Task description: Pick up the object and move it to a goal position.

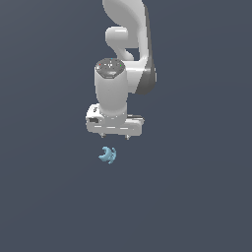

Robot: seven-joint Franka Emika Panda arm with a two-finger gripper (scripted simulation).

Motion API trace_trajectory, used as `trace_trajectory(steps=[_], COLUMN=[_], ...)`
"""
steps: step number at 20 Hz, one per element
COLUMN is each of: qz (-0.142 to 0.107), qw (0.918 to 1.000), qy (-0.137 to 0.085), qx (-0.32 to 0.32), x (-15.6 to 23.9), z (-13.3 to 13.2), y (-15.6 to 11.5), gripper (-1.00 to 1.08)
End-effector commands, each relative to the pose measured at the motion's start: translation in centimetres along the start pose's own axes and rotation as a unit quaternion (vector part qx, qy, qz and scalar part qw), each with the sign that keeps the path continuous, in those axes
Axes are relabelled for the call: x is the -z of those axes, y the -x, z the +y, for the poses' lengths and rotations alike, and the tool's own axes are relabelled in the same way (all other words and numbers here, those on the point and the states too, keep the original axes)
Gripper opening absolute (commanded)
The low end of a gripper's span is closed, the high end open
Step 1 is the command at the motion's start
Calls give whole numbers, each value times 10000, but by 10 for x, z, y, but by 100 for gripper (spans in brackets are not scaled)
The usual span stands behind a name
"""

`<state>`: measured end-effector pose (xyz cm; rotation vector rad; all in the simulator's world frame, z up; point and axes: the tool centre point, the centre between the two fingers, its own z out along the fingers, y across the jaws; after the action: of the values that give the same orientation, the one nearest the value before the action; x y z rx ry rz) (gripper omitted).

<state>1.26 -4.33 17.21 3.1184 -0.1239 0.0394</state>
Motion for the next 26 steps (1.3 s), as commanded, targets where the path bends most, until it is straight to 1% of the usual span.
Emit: trace_trajectory(steps=[1,7,11,15,22,26], qz=[-25,-88,-118,-135,-143,-141], qw=[9999,9984,9970,9960,9959,9959], qy=[-16,-59,-76,-83,-82,-83], qx=[-134,-561,-765,-879,-889,-895], x=[-13,-53,-72,-83,-89,-104], z=[5,23,32,37,37,37], y=[-3,-12,-15,-16,-15,-15], gripper=[100,100,100,100,100,100])
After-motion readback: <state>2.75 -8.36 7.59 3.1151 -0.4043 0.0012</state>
